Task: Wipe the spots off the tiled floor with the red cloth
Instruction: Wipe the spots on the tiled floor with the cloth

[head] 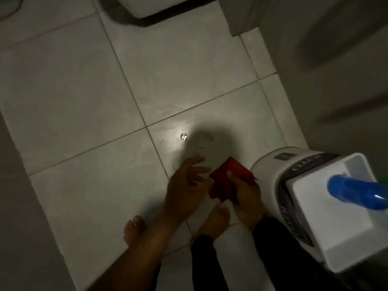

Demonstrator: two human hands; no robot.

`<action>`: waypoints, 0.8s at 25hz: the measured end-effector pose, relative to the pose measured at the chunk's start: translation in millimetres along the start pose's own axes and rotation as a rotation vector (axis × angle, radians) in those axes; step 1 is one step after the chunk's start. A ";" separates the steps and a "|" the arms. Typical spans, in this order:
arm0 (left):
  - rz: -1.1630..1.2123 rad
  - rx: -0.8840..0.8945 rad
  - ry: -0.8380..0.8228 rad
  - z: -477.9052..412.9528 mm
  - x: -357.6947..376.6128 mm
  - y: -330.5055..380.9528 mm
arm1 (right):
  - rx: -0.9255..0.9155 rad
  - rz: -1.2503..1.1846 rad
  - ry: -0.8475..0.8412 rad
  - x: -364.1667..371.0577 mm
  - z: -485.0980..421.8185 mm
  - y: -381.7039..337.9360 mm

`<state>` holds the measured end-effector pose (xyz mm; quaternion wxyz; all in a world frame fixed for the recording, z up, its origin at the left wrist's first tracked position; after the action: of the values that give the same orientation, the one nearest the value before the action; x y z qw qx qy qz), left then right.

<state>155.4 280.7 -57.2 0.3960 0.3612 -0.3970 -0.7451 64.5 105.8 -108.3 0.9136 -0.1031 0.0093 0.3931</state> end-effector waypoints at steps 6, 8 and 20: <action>-0.543 -0.341 0.240 -74.0 -142.3 -262.0 | -0.611 0.720 0.263 141.7 -136.2 -65.2; -0.733 -0.302 0.295 -98.7 -169.1 -328.4 | -0.973 0.932 0.422 199.7 -164.7 -81.4; -1.079 0.096 0.473 -99.3 -164.4 -423.8 | -1.561 1.555 0.257 351.9 -259.1 42.0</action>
<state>181.5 551.8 -434.5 0.0219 0.6859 -0.0915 -0.7216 293.9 335.3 -404.0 0.0944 -0.6563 -0.0840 0.7438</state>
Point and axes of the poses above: each hand's wrist, its own z-axis away from the middle knuckle, its own x-axis out of the palm, y = z × x, the point moved 8 cm from there along -z, towards the middle knuckle, and after that the axes turned 14 degrees about x, right-handed, at the moved point
